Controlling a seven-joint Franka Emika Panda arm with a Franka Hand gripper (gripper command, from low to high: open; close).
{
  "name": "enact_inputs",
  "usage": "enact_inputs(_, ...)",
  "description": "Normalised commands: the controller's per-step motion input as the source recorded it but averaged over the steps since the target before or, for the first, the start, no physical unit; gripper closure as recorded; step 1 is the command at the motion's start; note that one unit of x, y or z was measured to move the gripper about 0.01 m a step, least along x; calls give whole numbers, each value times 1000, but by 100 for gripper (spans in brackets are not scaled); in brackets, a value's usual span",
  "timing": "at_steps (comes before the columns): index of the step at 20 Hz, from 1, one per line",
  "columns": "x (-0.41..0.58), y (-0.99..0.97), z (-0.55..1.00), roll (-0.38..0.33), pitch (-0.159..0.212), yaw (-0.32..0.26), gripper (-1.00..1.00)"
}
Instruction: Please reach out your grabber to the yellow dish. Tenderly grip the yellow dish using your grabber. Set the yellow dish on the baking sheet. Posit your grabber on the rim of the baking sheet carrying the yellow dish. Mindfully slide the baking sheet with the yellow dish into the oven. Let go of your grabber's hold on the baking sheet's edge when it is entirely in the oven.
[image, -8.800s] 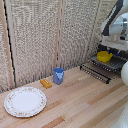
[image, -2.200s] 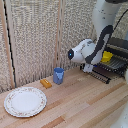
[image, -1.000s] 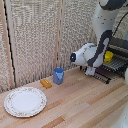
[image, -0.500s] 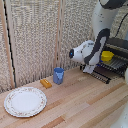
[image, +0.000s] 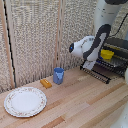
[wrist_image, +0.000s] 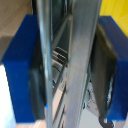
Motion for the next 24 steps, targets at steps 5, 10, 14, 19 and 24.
enact_inputs(5,-18,-882,541,141,10,-6,100)
enact_inputs(10,-142,-995,385,87,83,0,100)
enact_inputs(14,-159,-1000,179,27,76,0,100)
enact_inputs(19,-69,-927,87,-41,15,-5,100)
enact_inputs(24,-71,-749,-7,-150,0,-35,100)
